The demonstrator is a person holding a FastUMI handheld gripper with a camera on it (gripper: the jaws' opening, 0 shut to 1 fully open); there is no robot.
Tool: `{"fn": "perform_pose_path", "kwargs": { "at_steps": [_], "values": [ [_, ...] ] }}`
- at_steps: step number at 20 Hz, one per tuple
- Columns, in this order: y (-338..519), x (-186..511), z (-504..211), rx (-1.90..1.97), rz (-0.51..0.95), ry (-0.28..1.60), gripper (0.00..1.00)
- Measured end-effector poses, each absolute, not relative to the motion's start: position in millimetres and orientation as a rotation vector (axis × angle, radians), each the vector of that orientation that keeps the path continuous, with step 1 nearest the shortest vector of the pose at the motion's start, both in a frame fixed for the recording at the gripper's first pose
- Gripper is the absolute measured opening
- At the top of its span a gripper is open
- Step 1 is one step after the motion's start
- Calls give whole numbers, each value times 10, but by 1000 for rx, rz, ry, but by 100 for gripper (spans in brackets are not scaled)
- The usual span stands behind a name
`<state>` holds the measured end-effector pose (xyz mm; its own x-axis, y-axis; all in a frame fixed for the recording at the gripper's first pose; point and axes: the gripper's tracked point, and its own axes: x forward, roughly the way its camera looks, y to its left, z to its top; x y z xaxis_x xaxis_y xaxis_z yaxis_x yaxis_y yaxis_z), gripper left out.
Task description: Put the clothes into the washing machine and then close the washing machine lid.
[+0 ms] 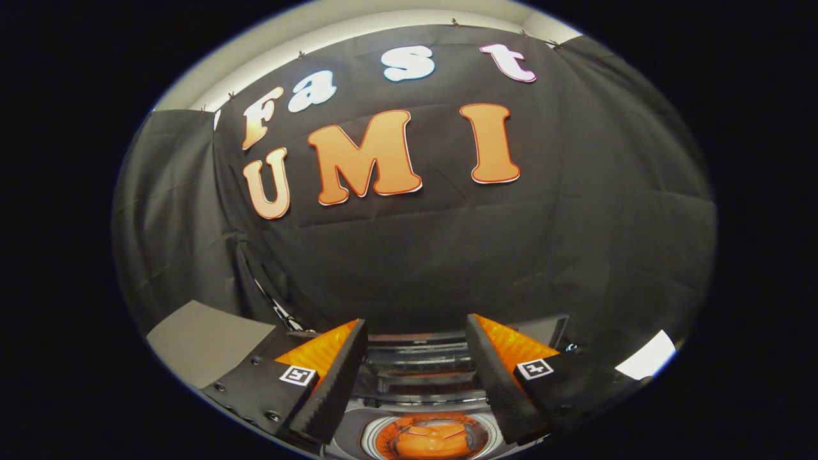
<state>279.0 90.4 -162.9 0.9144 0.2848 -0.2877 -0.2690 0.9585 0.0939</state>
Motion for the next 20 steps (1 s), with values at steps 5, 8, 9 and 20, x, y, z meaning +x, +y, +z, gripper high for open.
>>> {"fn": "perform_pose_path", "kwargs": {
  "at_steps": [5,8,9,20],
  "values": [
    [1004,3367,-1906,-10,277,362,99],
    [1044,3556,-2091,-25,271,404,99],
    [1054,3605,-2129,-31,268,410,99],
    [1026,3774,-2300,-31,241,439,99]
  ]
}}
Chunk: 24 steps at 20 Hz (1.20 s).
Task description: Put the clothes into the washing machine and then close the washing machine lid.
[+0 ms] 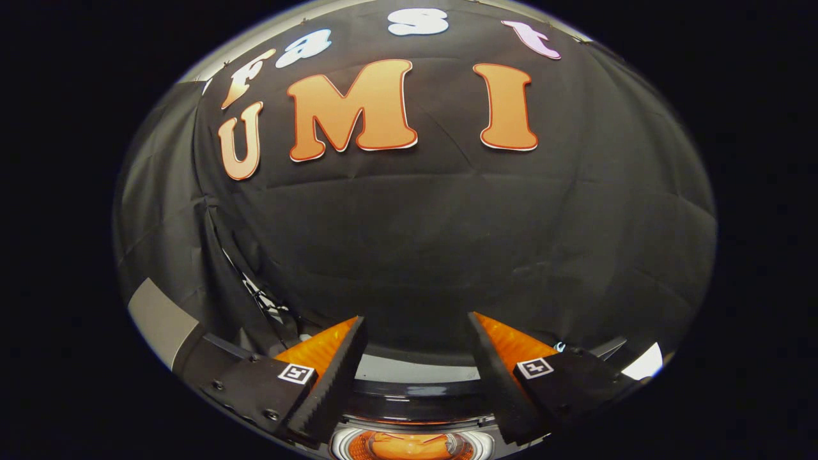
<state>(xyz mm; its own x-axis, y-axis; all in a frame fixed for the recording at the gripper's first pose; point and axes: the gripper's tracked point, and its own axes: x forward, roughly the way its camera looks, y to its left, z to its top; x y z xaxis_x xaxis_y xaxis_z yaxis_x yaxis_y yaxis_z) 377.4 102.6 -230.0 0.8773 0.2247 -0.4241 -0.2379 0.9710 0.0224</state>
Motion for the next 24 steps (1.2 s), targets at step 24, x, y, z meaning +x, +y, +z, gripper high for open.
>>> {"fn": "perform_pose_path", "kwargs": {
  "at_steps": [24],
  "values": [
    [772,2537,-2386,-47,187,400,99]
  ]
}}
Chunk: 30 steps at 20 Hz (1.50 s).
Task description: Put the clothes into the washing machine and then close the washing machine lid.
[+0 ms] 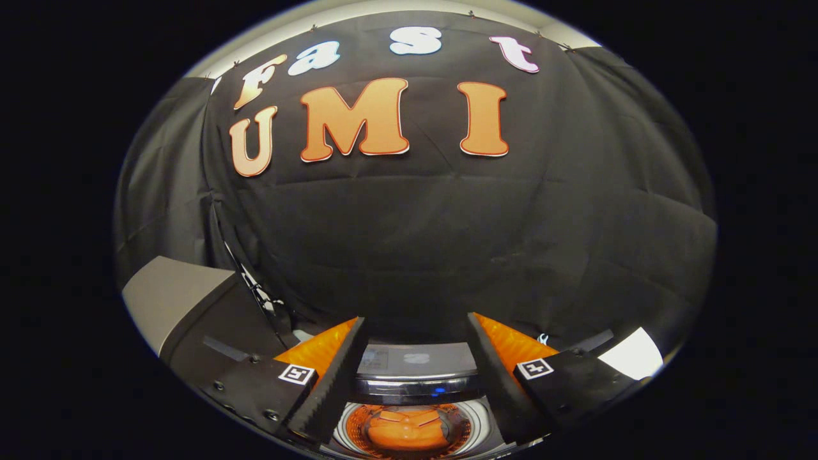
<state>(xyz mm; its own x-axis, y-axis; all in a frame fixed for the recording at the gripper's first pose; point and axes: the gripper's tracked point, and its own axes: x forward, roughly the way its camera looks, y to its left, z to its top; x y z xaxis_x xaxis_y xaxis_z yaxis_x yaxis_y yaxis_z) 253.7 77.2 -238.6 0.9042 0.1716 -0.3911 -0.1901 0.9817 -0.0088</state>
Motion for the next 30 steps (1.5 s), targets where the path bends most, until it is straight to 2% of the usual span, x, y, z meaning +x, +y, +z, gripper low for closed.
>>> {"fn": "perform_pose_path", "kwargs": {
  "at_steps": [8,20,25,30],
  "values": [
    [725,2213,-2562,-51,182,421,99],
    [738,1730,-3185,2,166,551,99],
    [815,1727,-2972,-7,173,503,99],
    [911,1511,-2415,10,174,411,99]
  ]
}}
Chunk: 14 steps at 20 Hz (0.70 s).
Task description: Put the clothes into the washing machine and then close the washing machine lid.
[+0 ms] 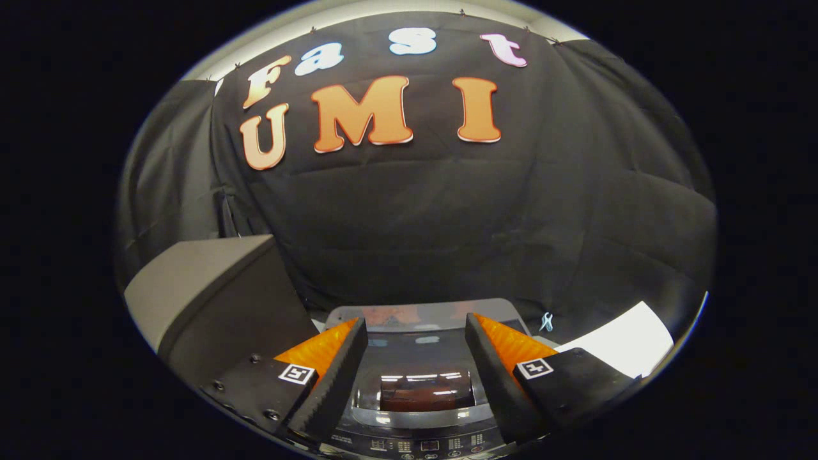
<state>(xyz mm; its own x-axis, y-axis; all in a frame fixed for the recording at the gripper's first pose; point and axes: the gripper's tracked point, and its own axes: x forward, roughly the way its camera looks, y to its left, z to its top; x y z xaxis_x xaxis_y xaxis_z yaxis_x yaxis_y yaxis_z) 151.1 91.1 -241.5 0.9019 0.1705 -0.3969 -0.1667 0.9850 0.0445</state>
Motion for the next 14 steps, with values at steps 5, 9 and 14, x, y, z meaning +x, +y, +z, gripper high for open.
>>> {"fn": "perform_pose_path", "kwargs": {
  "at_steps": [5,9,14],
  "values": [
    [1030,1041,-1638,60,141,294,99],
    [942,595,-984,84,84,204,98],
    [611,105,-234,105,84,86,98]
  ]
}}
